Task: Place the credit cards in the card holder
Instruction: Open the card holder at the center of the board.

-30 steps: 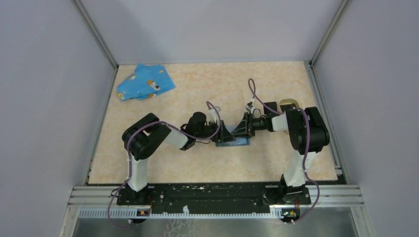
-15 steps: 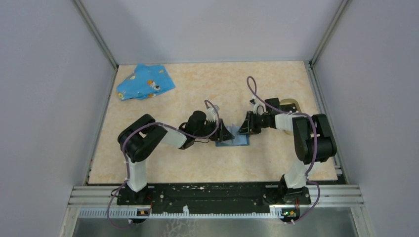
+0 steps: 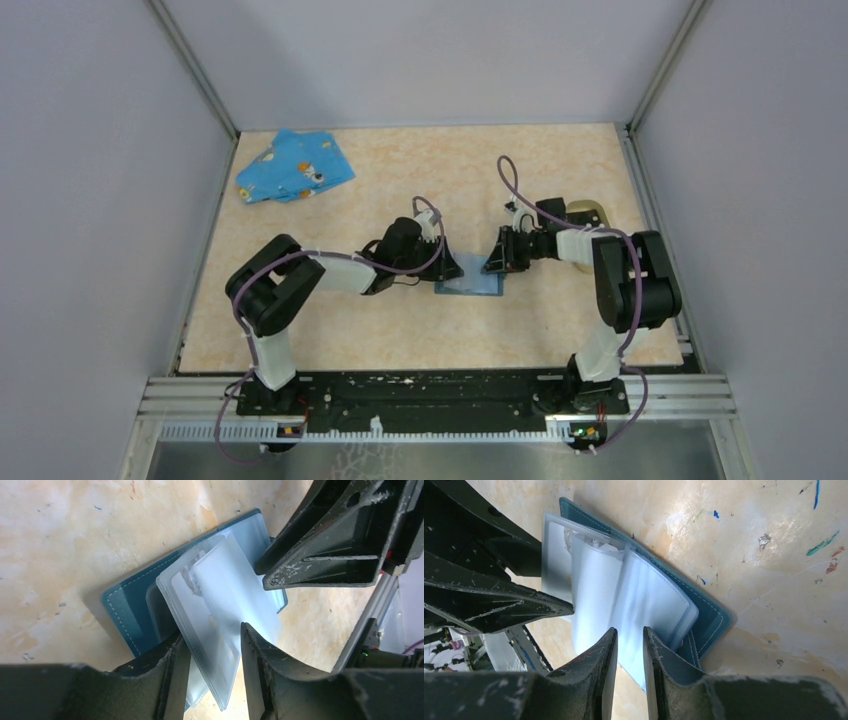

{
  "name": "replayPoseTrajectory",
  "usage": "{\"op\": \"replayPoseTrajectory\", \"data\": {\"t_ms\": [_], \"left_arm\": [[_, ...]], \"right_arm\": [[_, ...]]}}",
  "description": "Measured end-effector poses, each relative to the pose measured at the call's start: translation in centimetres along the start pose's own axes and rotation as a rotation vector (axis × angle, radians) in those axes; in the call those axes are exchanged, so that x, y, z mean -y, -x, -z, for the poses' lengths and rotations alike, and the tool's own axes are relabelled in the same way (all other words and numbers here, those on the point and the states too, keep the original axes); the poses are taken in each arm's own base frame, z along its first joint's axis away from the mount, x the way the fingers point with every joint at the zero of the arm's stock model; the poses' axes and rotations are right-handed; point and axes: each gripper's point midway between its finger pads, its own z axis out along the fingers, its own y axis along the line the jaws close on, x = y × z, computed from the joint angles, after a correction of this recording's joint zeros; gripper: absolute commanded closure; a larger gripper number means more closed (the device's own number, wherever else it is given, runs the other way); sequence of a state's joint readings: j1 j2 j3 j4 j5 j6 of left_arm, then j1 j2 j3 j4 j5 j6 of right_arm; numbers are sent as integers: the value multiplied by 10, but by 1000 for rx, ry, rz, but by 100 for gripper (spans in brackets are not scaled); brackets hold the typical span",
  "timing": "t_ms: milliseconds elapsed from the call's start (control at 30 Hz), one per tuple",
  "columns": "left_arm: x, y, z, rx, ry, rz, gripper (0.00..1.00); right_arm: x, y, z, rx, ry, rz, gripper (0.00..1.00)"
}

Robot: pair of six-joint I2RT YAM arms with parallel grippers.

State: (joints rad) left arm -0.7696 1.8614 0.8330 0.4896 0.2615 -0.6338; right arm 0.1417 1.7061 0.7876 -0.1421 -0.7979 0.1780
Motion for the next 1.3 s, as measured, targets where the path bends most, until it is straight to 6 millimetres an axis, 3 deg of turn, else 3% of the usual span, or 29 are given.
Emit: {"op": "replayPoseTrajectory", "data": {"t_ms": [200, 367, 500, 600, 733, 833, 900, 1067, 1300], "left_arm": [[-3, 4, -2, -14, 34, -30, 56], [-3, 5, -2, -32, 46, -46, 61], [-4, 4, -3, -41, 50, -47, 62], [-4, 4, -3, -43, 47, -46, 62], [-3, 3, -3, -46, 43, -45, 62], [-3, 3, -3, -48, 40, -45, 62], [-3, 2, -3, -51, 37, -45, 62], [-1, 0, -3, -61, 25, -40, 62], [0, -1, -4, -65, 15, -35, 62]], "right_arm": [[0, -1, 1, -3, 2, 10, 72], [-9, 1, 6, 1, 28, 66, 59], [-37, 16, 22, 66, 84, 247, 47], [-63, 22, 32, 112, 119, 460, 33], [-96, -7, 23, 97, 155, 816, 9], [-107, -42, 12, 90, 146, 1105, 7], [-105, -54, 9, 89, 120, 1233, 7], [-83, -31, 8, 108, -61, 1359, 7], [-61, -30, -8, 31, -204, 1426, 7]]}}
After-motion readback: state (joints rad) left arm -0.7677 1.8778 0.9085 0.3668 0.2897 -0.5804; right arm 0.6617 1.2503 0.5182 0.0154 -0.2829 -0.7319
